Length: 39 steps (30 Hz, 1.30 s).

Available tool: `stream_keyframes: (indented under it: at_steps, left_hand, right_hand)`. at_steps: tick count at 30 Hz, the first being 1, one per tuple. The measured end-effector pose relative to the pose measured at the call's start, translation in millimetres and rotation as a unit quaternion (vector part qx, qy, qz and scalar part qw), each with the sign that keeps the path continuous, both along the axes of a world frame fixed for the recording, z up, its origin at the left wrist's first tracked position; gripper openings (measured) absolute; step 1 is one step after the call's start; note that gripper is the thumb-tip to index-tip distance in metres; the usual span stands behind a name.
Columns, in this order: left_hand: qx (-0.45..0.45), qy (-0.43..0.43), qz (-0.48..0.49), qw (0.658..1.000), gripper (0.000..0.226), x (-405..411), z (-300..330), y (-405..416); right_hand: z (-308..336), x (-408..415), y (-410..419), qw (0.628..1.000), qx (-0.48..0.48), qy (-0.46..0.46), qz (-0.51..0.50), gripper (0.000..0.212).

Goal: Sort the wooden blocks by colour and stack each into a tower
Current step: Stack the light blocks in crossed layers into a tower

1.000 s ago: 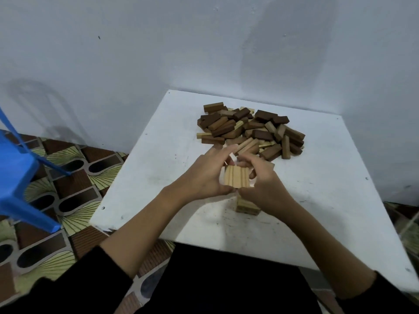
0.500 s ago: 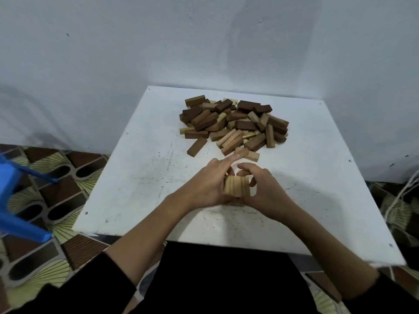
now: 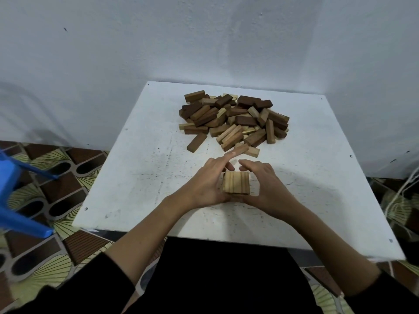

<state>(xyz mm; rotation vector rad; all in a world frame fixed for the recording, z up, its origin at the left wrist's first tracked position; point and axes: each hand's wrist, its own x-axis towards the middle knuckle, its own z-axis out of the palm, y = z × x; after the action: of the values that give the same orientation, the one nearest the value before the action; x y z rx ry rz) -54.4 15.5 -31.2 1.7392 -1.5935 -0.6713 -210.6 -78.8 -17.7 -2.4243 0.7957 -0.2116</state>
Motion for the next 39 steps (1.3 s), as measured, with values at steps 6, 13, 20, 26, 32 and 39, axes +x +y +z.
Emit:
stream_keyframes:
  at_steps: [6, 13, 20, 26, 32, 39]
  left_hand:
    - [0.001, 0.007, 0.011, 1.000, 0.098, -1.0, -1.7, 0.5]
    - [-0.001, 0.015, 0.015, 1.000, 0.097, -2.7, -3.8, -0.5]
    - [0.001, 0.033, 0.015, 0.999, 0.097, -3.3, -5.2, -0.7]
    - [0.008, 0.045, 0.028, 0.999, 0.108, -2.9, -11.3, -1.7]
    - [0.022, 0.031, 0.075, 0.996, 0.121, -11.9, -21.2, 11.3]
    - [0.015, -0.074, 0.079, 0.994, 0.107, -25.7, -38.1, 14.5]
  right_hand:
    - [-0.5, 2.6, -1.1, 1.000, 0.000, 0.001, -0.002, 0.082]
    - [-1.2, 3.7, 0.0, 1.000, 0.003, -0.003, 0.001, 0.076]
    - [-1.5, 3.6, -0.1, 1.000, 0.000, -0.001, 0.004, 0.077]
    - [-3.7, 2.8, -1.5, 1.000, 0.026, -0.005, 0.008, 0.092]
    - [-16.4, -7.3, 9.7, 0.995, 0.085, -0.041, -0.033, 0.105]
    - [-41.6, -8.1, 26.6, 0.997, 0.010, -0.055, -0.052, 0.110]
